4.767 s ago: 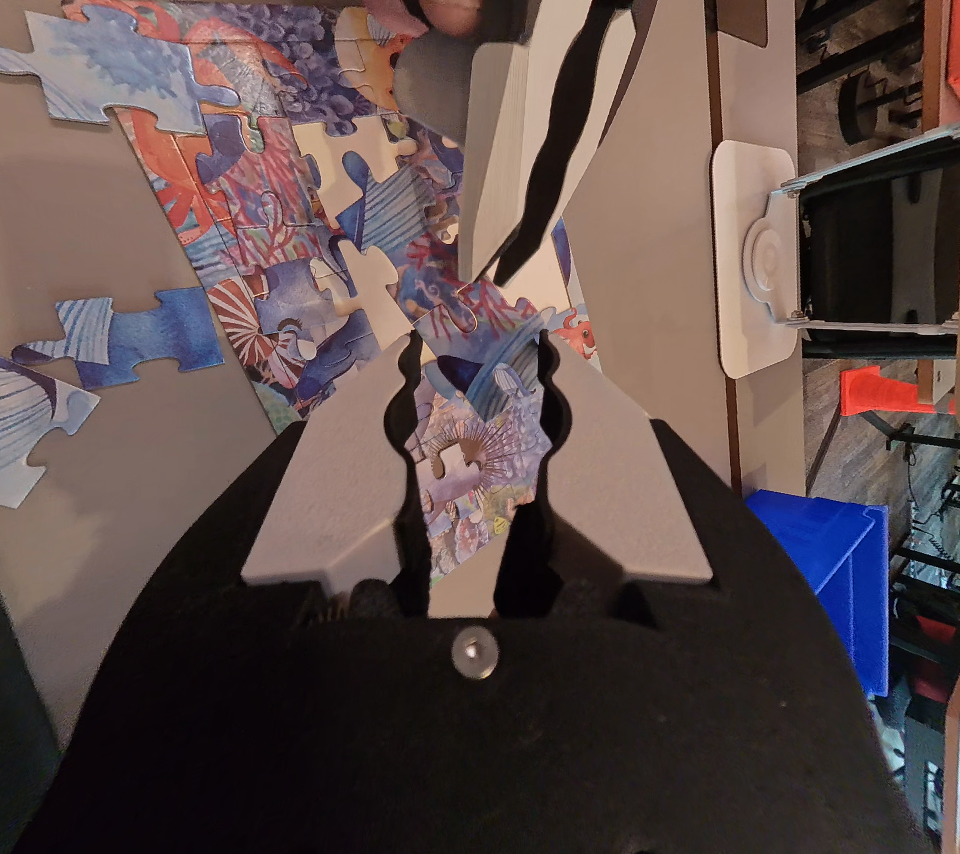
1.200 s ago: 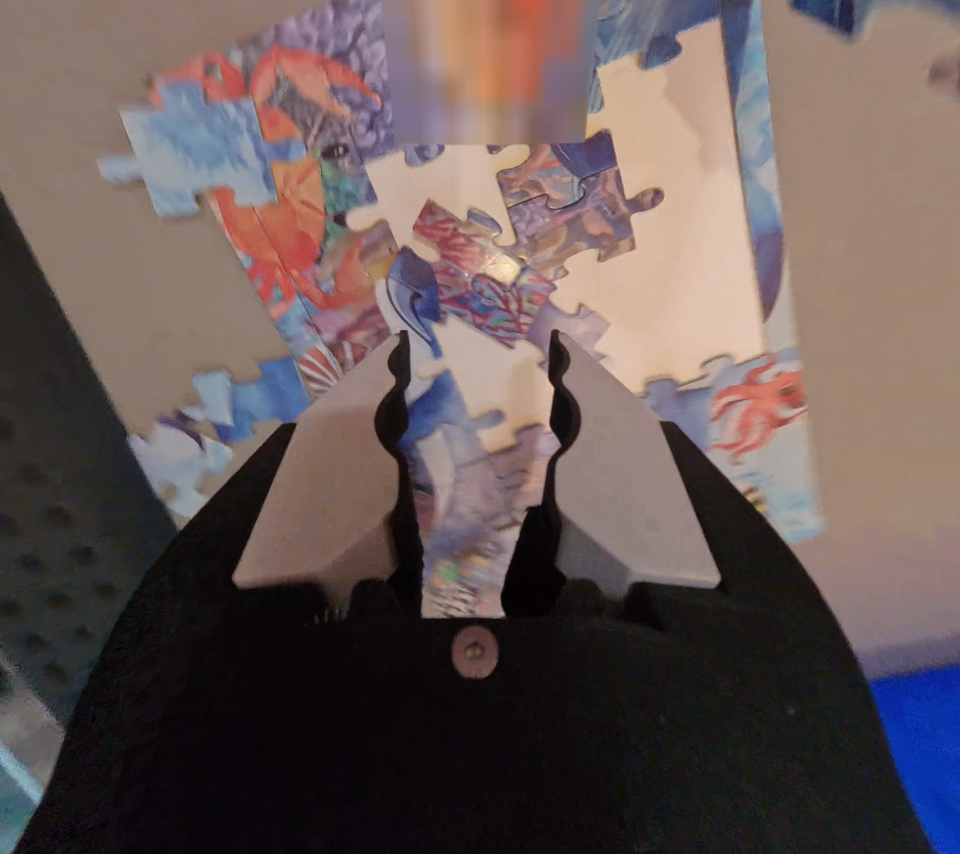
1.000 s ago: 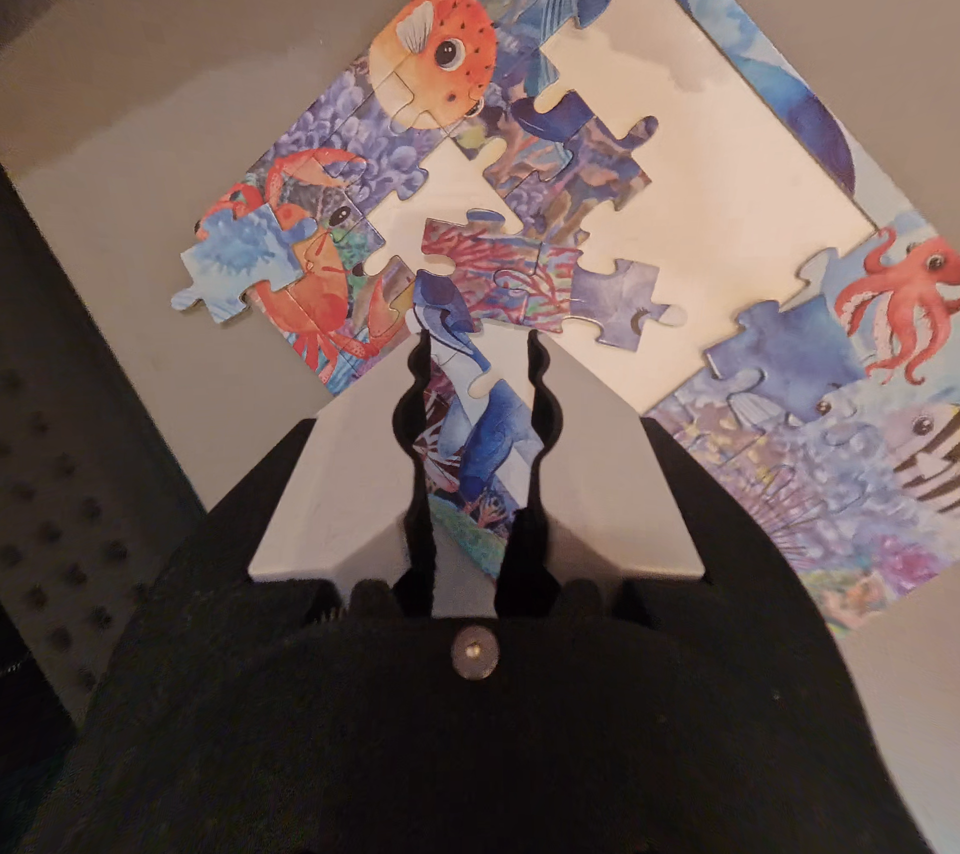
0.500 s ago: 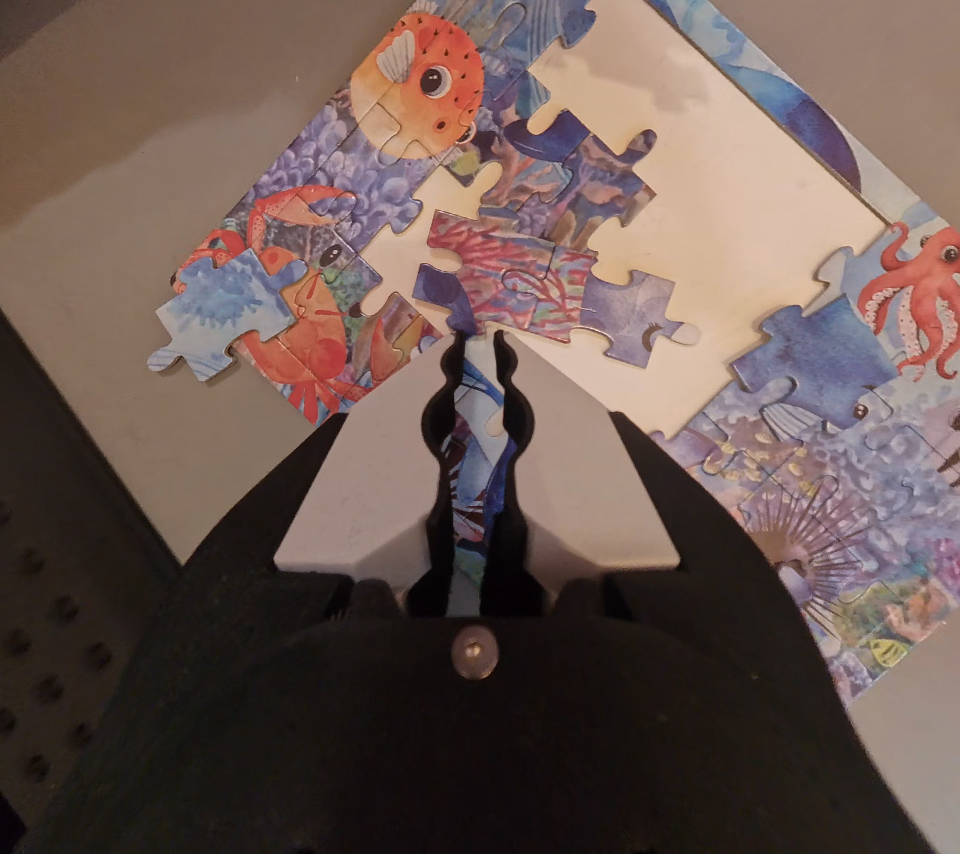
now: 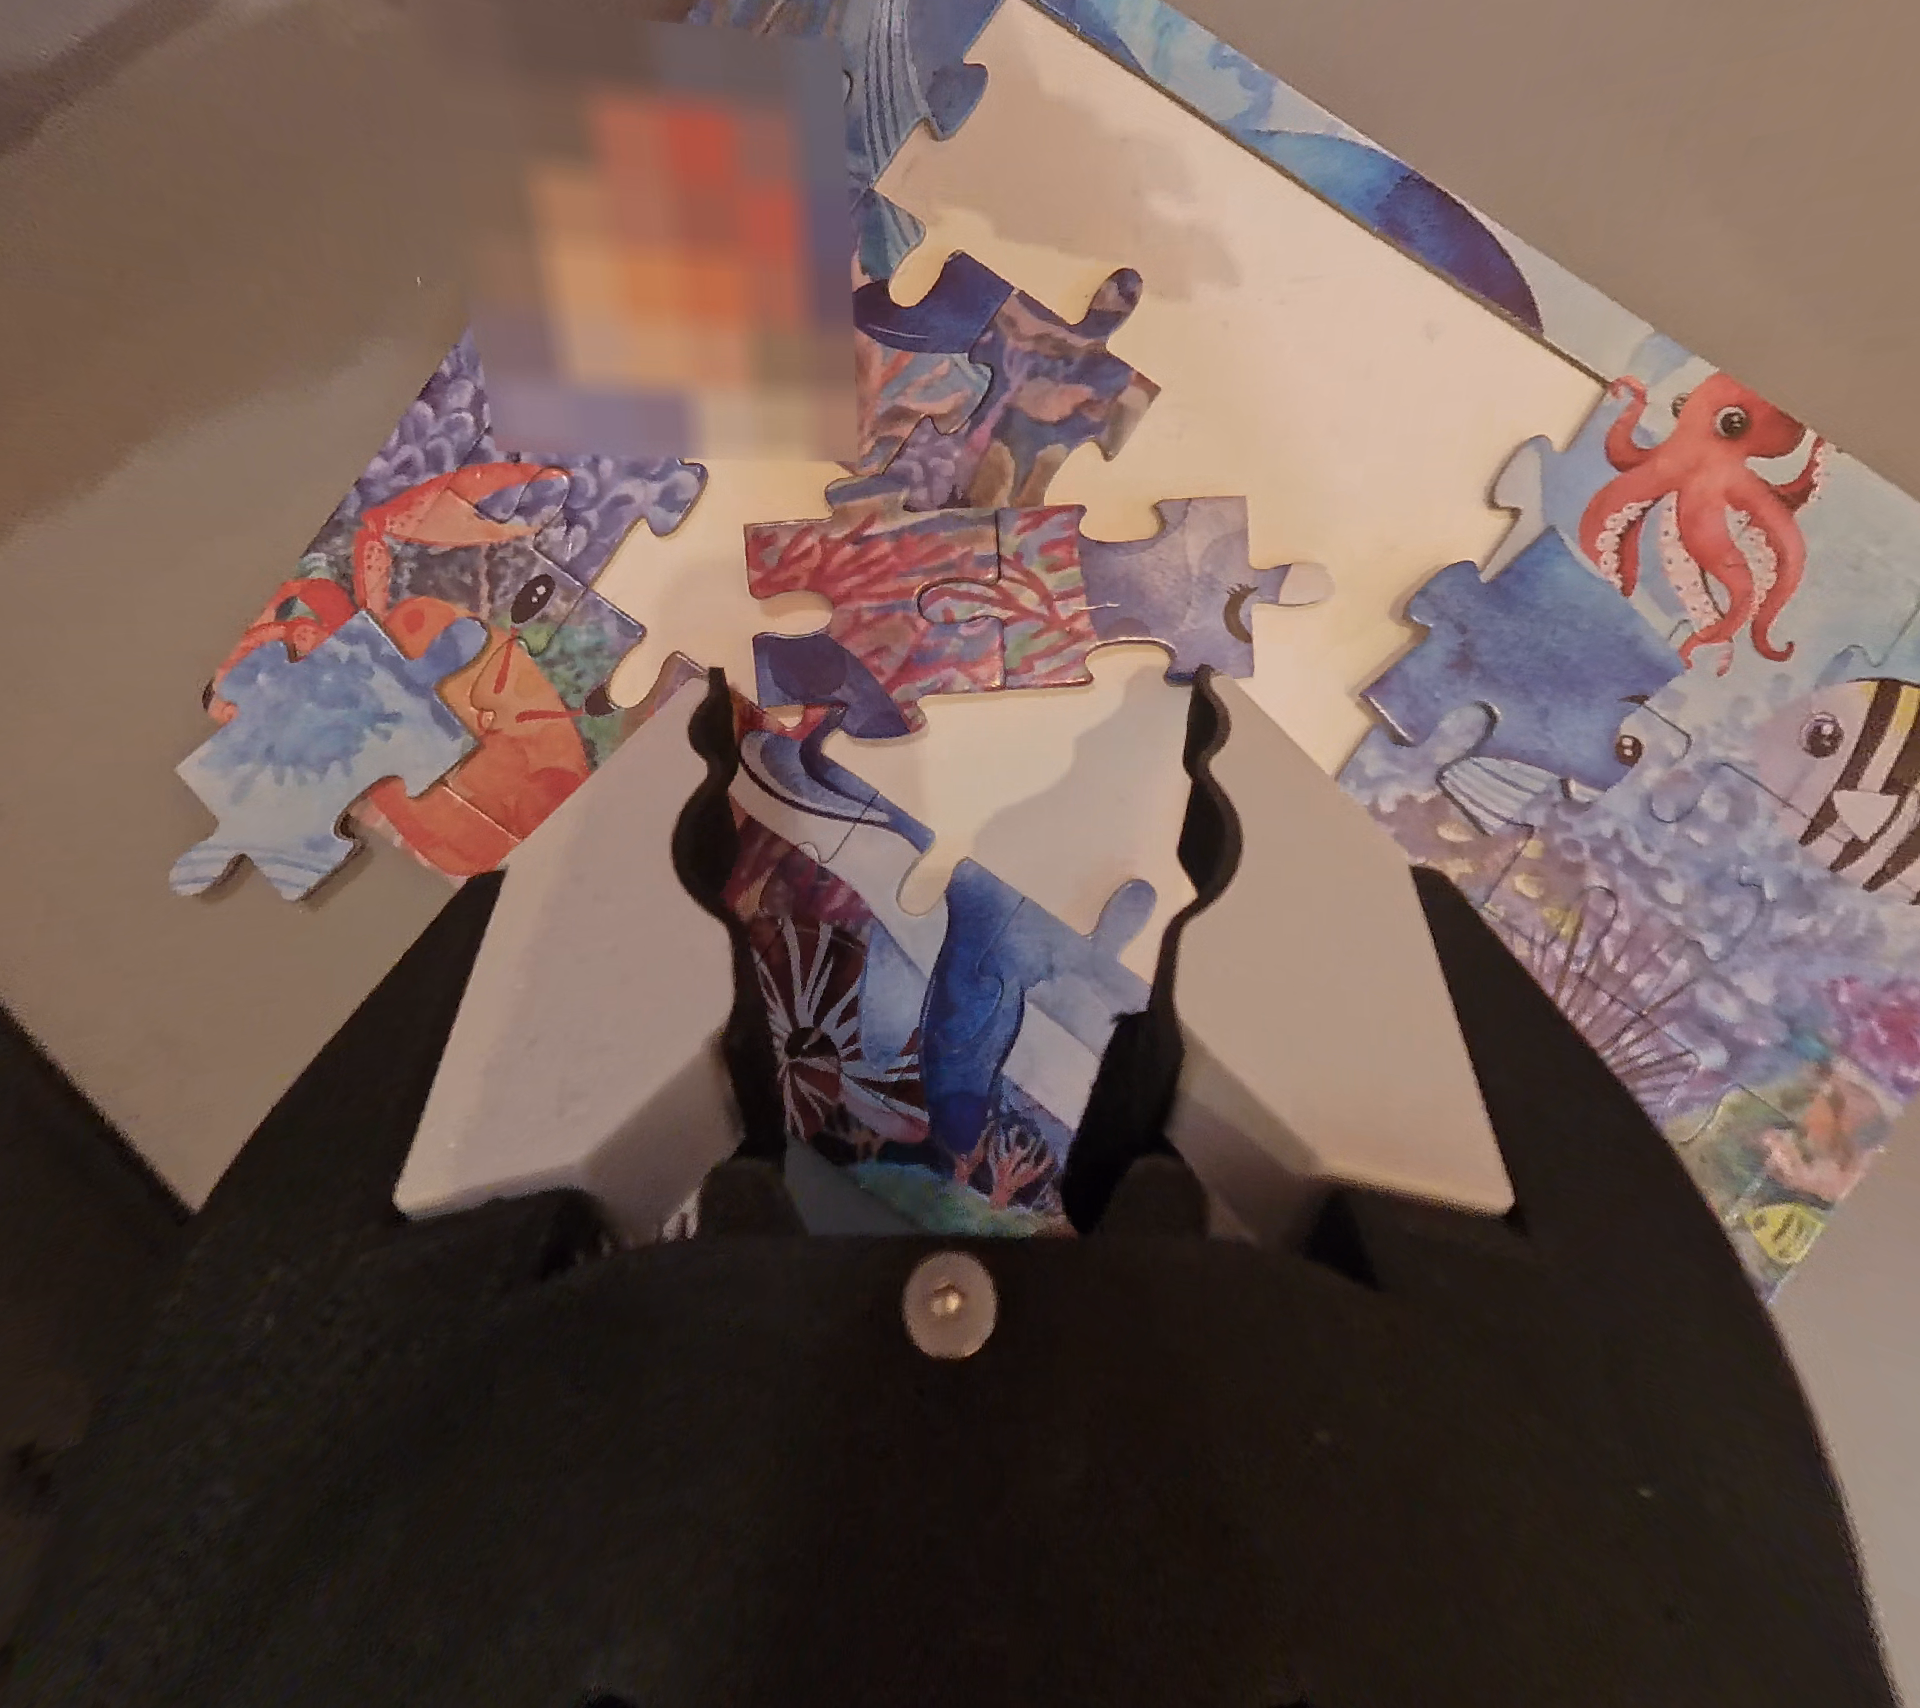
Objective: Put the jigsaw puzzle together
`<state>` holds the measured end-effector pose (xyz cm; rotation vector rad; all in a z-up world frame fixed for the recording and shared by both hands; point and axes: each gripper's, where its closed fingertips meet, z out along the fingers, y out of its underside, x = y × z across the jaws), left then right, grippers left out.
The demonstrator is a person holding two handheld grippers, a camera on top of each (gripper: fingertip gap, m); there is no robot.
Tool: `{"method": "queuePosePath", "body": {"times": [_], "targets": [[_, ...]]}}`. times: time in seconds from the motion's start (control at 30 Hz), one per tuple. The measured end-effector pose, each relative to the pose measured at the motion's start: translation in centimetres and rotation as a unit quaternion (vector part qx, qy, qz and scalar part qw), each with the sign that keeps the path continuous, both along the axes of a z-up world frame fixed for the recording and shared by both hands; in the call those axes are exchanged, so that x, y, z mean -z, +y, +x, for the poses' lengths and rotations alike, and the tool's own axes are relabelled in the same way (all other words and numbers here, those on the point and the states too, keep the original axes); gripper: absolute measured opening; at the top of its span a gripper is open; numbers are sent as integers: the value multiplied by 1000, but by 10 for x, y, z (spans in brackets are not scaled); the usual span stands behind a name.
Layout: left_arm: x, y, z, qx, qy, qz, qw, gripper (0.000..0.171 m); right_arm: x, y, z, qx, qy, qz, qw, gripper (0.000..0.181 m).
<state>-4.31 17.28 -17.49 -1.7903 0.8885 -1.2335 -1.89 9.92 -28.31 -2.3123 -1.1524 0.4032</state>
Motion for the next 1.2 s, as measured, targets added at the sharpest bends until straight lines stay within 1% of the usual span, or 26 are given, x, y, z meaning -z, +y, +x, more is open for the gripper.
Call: {"method": "queuePosePath", "body": {"times": [0.07,0.17,0.27,0.4,0.47,0.53,0.67,0.73,0.83,0.93,1.03,1.13,1.2], "targets": [[0,0,0,0,-1,0,1000,0,0,4,0,-8,-6,2,1000,80],[1,0,0,0,1,0,1000,0,0,6,-2,-32,-12,2,999,77],[1,0,-1,-1,2,0,1000,0,-1,7,-2,-57,-13,1,998,62],[1,1,-1,-1,3,0,1000,0,-2,11,2,-108,-34,1,994,56],[2,0,-1,0,4,0,1000,0,-2,12,6,-142,-54,0,988,53],[3,0,0,1,7,0,1000,0,-2,9,7,-186,-75,2,980,45],[7,-2,0,6,14,-2,1000,0,-3,11,11,-234,-120,11,965,40],[10,-4,0,15,22,-6,1000,0,-6,15,12,-228,-122,8,966,40],[20,-7,-1,22,44,-11,999,0,-13,19,10,-201,-82,-9,976,53],[26,-6,-1,23,57,-16,998,0,-11,21,10,-169,-58,-19,984,65],[29,-7,1,25,63,-16,998,0,-3,20,12,-143,-56,-29,988,60],[31,-8,2,27,69,-15,997,0,1,20,12,-121,-49,-21,991,40],[31,-9,3,28,70,-15,997,0,1,20,12,-109,-41,-18,993,33]]}}
